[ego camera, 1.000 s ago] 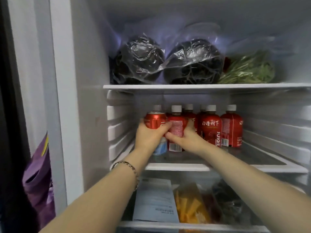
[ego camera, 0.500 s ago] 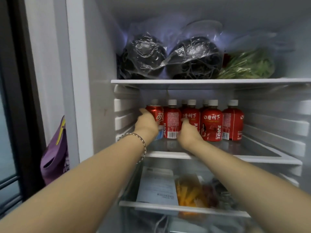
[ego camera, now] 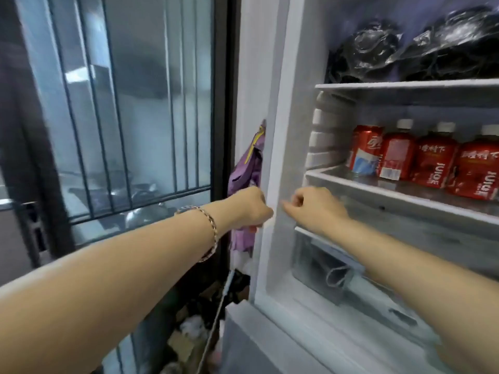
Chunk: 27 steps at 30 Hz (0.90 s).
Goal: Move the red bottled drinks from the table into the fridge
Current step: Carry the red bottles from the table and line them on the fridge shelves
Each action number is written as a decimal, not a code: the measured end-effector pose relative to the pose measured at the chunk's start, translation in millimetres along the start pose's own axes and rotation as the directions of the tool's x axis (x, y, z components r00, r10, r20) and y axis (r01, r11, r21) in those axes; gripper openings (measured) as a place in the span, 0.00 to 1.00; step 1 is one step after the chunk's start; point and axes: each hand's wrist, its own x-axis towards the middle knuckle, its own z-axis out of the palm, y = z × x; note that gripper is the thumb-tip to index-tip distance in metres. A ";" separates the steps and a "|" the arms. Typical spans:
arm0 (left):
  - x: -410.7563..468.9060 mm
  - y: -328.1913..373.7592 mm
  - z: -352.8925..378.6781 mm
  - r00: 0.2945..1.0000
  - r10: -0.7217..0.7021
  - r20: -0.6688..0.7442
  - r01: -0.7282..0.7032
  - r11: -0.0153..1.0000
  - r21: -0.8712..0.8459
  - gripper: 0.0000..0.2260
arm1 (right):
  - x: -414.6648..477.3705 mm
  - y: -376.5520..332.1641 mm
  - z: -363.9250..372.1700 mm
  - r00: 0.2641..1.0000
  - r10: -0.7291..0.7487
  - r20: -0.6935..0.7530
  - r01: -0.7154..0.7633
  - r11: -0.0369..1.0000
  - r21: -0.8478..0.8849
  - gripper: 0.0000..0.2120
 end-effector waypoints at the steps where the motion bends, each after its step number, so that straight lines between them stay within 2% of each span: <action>1: -15.3 -13.5 -2.7 0.999 -0.050 -0.018 0.050 0.999 0.017 0.09 | -5.2 -9.4 11.5 0.993 -0.042 0.114 0.044 0.999 -0.012 0.17; 2: -37.9 -36.1 -7.9 0.991 -0.129 -0.046 0.131 0.991 0.040 0.10 | -13.4 -29.1 28.9 0.967 -0.111 0.229 0.111 0.994 0.009 0.15; 4: -69.2 -70.0 -12.7 0.969 -0.238 -0.064 0.243 0.966 0.088 0.11 | -27.3 -58.7 54.6 0.913 -0.205 0.351 0.200 0.978 0.051 0.11; 6: -126.1 -116.0 -24.9 0.921 -0.367 -0.130 0.382 0.917 0.111 0.10 | -57.0 -112.0 82.2 0.812 -0.335 0.478 0.332 0.939 0.095 0.08; 10: -211.9 -176.3 -35.3 0.802 -0.540 -0.254 0.580 0.806 0.117 0.06 | -111.7 -190.3 120.4 0.656 -0.501 0.565 0.496 0.850 0.177 0.09; 14: -340.4 -224.5 -45.5 0.585 -0.733 -0.347 0.789 0.614 0.034 0.06 | -194.8 -282.2 150.9 0.458 -0.660 0.595 0.664 0.699 0.266 0.10; 17: -439.1 -245.4 -47.4 0.424 -0.813 -0.399 0.880 0.474 -0.033 0.07 | -266.9 -343.6 161.1 0.315 -0.752 0.579 0.757 0.567 0.324 0.10; 22: -632.2 -250.5 -42.3 0.147 -0.893 -0.426 0.944 0.256 -0.209 0.09 | -424.8 -441.8 164.5 0.037 -0.833 0.552 0.865 0.303 0.400 0.12; 24: -727.3 -238.9 -39.7 0.027 -0.902 -0.431 0.946 0.163 -0.281 0.10 | -511.7 -480.9 154.7 -0.109 -0.838 0.534 0.871 0.178 0.458 0.13; 27: -831.7 -222.3 -35.2 -0.121 -0.882 -0.454 0.938 0.048 -0.343 0.10 | -610.3 -518.7 138.4 -0.255 -0.832 0.493 0.855 0.044 0.517 0.12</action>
